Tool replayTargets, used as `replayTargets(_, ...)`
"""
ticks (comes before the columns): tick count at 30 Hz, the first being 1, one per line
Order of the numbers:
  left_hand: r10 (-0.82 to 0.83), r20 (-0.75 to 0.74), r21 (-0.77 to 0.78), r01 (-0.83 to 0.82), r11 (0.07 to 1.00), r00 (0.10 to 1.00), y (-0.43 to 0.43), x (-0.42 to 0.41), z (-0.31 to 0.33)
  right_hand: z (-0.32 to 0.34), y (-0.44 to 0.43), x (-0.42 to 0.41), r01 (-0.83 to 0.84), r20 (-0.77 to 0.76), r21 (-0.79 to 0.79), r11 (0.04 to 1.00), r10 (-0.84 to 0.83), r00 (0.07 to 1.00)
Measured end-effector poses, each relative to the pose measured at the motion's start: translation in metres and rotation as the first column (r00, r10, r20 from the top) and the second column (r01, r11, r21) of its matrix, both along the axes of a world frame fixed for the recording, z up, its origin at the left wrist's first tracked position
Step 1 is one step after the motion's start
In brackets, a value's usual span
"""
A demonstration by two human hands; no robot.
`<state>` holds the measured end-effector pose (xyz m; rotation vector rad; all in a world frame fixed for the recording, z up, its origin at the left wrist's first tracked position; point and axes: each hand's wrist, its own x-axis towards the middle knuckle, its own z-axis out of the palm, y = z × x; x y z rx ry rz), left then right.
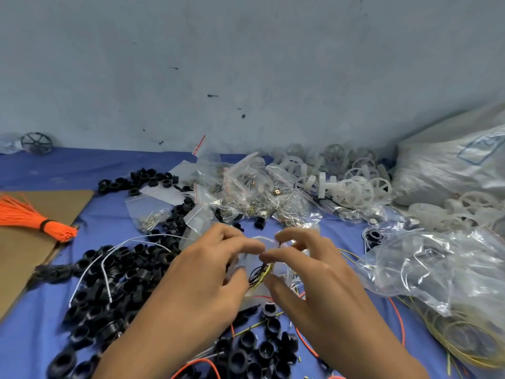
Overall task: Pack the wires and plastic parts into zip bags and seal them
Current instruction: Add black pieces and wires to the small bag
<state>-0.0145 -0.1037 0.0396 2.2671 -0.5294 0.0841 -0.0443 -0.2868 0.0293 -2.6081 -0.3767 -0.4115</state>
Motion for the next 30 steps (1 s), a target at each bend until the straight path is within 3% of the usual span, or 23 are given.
replayTargets(3,-0.047,-0.077,0.009,0.048,0.999,0.996,-0.001,0.001,0.0,-0.002,0.002,0.0,-0.051,-0.028,-0.152,0.987,0.047,0.998)
replayTargets(8,-0.182,-0.162,-0.025,0.18,0.983,0.97,-0.002,0.0,-0.005,-0.01,-0.002,0.002,-0.024,-0.183,-0.367,0.93,-0.047,0.982)
replayTargets(13,-0.291,-0.171,-0.07,0.282,0.957,0.941,-0.007,-0.004,-0.004,-0.013,0.0,0.008,0.069,-0.189,-0.387,0.92,-0.153,0.97)
replayTargets(16,-0.217,-0.06,-0.009,0.216,0.976,0.974,-0.007,-0.004,-0.003,-0.007,-0.007,0.009,0.09,-0.175,-0.247,0.965,-0.136,0.975)
replayTargets(18,-0.179,-0.02,-0.011,0.179,0.984,0.984,-0.001,-0.001,0.001,-0.002,-0.014,0.008,0.022,-0.165,-0.029,0.999,-0.027,0.986)
replayTargets(21,-0.196,-0.023,-0.016,0.195,0.981,0.98,0.014,0.003,0.005,0.004,-0.02,0.007,-0.027,-0.103,0.244,0.969,0.053,0.993)
replayTargets(26,-0.279,-0.2,0.083,0.3,0.95,0.939,0.028,0.006,0.007,0.007,-0.019,0.004,0.05,-0.203,0.44,0.896,0.045,0.978)
replayTargets(30,-0.283,-0.039,0.01,0.284,0.959,0.958,0.03,0.009,0.006,0.008,-0.024,0.005,0.089,-0.214,0.56,0.824,0.04,0.976)
